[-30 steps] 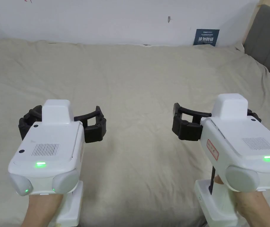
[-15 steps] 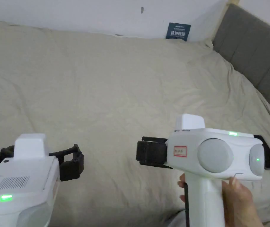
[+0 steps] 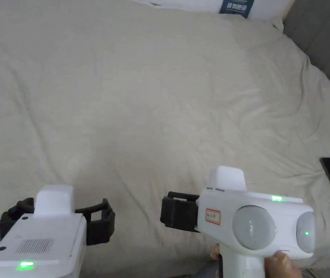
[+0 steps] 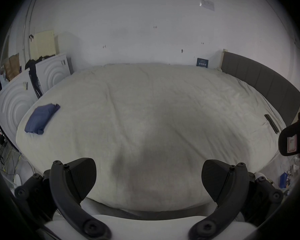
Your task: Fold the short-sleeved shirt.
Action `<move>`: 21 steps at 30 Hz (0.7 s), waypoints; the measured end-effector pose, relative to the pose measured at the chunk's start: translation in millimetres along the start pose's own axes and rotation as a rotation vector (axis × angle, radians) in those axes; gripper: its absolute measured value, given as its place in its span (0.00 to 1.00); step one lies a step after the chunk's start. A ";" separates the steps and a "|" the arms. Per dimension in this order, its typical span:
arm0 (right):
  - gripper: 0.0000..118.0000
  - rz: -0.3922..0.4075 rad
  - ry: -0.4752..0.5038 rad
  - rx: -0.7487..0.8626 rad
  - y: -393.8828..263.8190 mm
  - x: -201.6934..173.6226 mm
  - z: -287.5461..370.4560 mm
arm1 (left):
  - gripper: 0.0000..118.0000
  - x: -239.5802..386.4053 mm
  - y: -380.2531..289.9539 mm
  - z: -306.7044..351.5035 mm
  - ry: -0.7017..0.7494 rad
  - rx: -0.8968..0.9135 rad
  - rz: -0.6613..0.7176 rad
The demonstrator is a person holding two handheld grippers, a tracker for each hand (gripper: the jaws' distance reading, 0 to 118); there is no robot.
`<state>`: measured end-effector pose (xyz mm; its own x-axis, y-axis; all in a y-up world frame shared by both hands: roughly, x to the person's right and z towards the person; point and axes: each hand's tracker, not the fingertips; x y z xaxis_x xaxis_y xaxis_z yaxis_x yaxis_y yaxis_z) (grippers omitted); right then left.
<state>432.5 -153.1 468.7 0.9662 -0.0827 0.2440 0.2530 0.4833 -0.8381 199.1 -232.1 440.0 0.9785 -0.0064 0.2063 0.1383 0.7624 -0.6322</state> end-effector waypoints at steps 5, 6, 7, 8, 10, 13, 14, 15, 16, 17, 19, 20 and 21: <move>1.00 0.088 -0.022 -0.031 4.1 -9.3 -44.5 | 1.00 -11.1 5.7 -32.8 -0.012 -0.120 0.075; 1.00 0.082 -0.019 -0.026 6.7 -6.4 -59.2 | 1.00 -14.5 10.7 -43.1 -0.004 -0.152 0.085; 1.00 0.085 -0.012 -0.022 11.8 -2.0 -72.9 | 1.00 -18.5 17.4 -52.2 -0.002 -0.141 0.090; 1.00 0.087 -0.014 -0.017 19.4 0.6 -85.3 | 1.00 -22.0 23.4 -60.4 -0.001 -0.145 0.099; 1.00 0.104 -0.063 -0.006 45.0 6.6 -112.4 | 1.00 -30.7 47.1 -87.0 0.033 -0.115 0.136; 1.00 0.093 -0.116 0.085 89.5 13.7 -144.1 | 1.00 -43.3 86.0 -129.7 0.058 -0.059 0.195; 1.00 0.094 -0.128 0.115 103.3 15.9 -153.8 | 1.00 -46.1 97.4 -145.5 0.067 -0.042 0.201; 1.00 0.084 -0.146 0.137 119.0 18.6 -165.5 | 1.00 -49.1 110.2 -165.1 0.086 -0.035 0.199; 1.00 0.070 -0.157 0.145 133.7 21.5 -177.4 | 1.00 -51.7 122.0 -183.3 0.120 -0.041 0.196; 1.00 0.062 -0.162 0.152 146.2 24.8 -188.0 | 1.00 -53.9 131.3 -199.1 0.142 -0.045 0.195; 1.00 0.030 -0.174 0.161 170.1 32.4 -211.5 | 1.00 -59.0 146.3 -231.1 0.168 -0.049 0.217; 1.00 0.019 -0.173 0.168 177.9 36.1 -222.0 | 1.00 -60.9 149.5 -243.7 0.167 -0.054 0.228; 1.00 0.003 -0.175 0.174 184.0 40.6 -233.7 | 1.00 -62.5 151.4 -257.2 0.165 -0.067 0.243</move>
<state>529.6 -271.2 210.3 0.9399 0.0640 0.3353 0.2235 0.6272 -0.7461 198.2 -282.6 139.3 0.9950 0.0619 -0.0778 -0.0987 0.7101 -0.6972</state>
